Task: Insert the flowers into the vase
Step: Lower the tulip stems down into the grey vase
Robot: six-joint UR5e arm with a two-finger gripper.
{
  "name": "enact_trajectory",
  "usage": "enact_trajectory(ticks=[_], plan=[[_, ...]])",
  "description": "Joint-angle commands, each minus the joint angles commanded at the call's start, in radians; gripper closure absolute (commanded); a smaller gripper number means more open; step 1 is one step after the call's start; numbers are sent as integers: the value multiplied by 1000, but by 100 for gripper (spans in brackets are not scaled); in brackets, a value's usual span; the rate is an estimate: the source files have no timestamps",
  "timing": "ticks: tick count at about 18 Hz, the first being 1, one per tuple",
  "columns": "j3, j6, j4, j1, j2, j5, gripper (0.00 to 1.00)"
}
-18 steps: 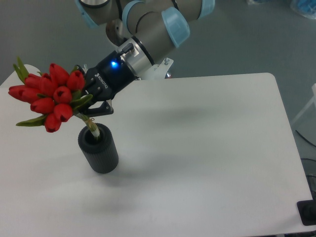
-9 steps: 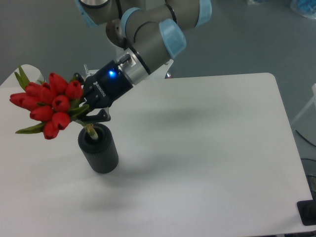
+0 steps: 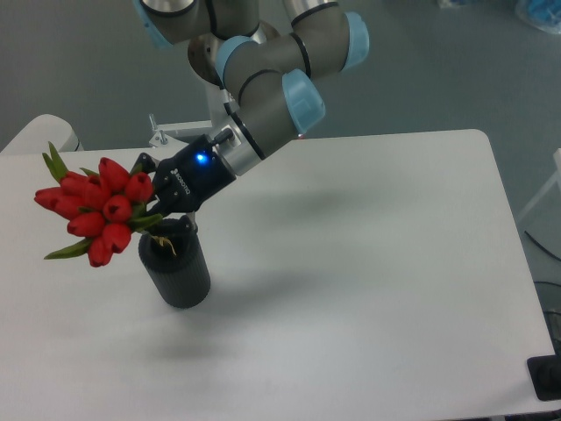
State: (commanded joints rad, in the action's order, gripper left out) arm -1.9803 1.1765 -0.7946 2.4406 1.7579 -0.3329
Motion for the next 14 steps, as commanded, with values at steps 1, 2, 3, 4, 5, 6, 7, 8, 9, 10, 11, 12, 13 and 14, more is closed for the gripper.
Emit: enact_trajectory(ticks=[1,2,3,4,5,6,7,8,9,10,11,12,13,14], plan=[[-2,0,0,0,3,0,80],[-3,0,0,0,8,0,80],[-5,0,0,0,11,0,80],[-6,0,0,0,12,0,80],[-6,0,0,0,17,0,80],[-6,3,0,0,20,0,80],[-6,9,0,0,28,0,80],[-6,15,0,0,34,0,80],[-5,18,0,0,37,0,79],[-3,18,0,0,41,0,79],[-3,18,0,0,44,0,79],[0,18,0,0,51,0,79],[0,20,0,2,54,0,79],[0,20,0,3,55,0,79]])
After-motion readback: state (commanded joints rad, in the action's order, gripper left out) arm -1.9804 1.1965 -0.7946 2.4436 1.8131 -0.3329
